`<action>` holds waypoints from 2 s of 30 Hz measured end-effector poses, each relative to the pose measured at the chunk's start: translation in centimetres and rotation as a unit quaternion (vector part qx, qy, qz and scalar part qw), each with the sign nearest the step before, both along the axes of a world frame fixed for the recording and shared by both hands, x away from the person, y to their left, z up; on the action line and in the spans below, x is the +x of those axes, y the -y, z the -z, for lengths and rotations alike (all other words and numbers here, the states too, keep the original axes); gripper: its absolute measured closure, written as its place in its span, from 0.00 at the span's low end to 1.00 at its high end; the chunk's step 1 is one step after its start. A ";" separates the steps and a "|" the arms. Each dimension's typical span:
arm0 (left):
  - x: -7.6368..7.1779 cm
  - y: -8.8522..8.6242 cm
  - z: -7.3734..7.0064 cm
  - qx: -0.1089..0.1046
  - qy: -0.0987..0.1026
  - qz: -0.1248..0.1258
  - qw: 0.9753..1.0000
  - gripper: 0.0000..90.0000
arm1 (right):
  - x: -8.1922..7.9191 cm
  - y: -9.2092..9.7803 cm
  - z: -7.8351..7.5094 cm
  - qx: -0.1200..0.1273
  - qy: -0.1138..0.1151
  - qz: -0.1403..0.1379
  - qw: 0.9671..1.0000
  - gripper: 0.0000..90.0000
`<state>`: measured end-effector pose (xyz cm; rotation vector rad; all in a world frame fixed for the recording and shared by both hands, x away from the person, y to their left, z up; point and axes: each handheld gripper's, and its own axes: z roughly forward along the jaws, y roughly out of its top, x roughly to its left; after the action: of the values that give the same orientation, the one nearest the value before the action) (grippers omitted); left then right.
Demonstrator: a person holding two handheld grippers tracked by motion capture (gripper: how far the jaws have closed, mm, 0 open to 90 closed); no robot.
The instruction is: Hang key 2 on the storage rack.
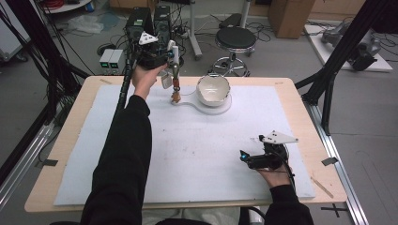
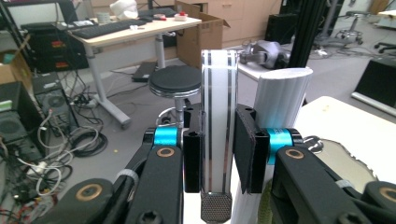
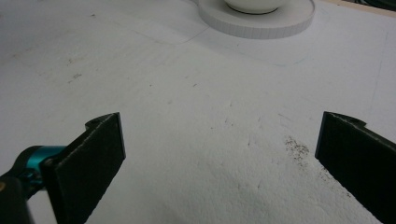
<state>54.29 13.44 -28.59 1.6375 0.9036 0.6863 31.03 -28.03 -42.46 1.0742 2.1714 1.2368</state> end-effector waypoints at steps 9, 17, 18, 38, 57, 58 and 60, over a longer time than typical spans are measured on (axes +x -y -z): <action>0.3 -1.0 0.0 -0.043 -0.063 -0.016 0.997 0.62 | -0.1 0.0 -0.1 0.002 0.000 0.001 1.000 0.01; 0.1 -2.4 -0.5 -0.024 -0.141 -0.020 0.990 0.15 | 0.0 -0.1 0.0 -0.001 -0.004 0.001 1.000 0.01; 0.1 -2.6 -0.5 -0.028 -0.155 -0.018 0.987 0.12 | 0.0 -0.1 0.0 -0.001 -0.004 0.001 1.000 0.01; -3.0 -5.1 -2.2 -0.015 -0.126 -0.044 0.991 0.02 | 0.1 0.1 0.0 -0.005 -0.004 0.003 1.000 0.01; -5.0 -7.3 0.3 -0.031 -0.138 -0.024 0.990 0.02 | 0.2 0.4 0.1 -0.003 -0.019 0.012 1.000 0.01; -5.2 -7.4 0.4 -0.031 -0.136 -0.020 0.990 0.02 | 0.2 0.4 0.1 -0.003 -0.020 0.013 1.000 0.01; -5.5 -7.6 0.6 -0.025 -0.136 -0.020 0.990 0.02 | 0.2 0.4 0.1 -0.005 -0.019 0.012 1.000 0.01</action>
<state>48.81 21.06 -29.21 1.6985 1.1415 0.4691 31.26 -28.44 -42.54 1.1259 2.1839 1.2033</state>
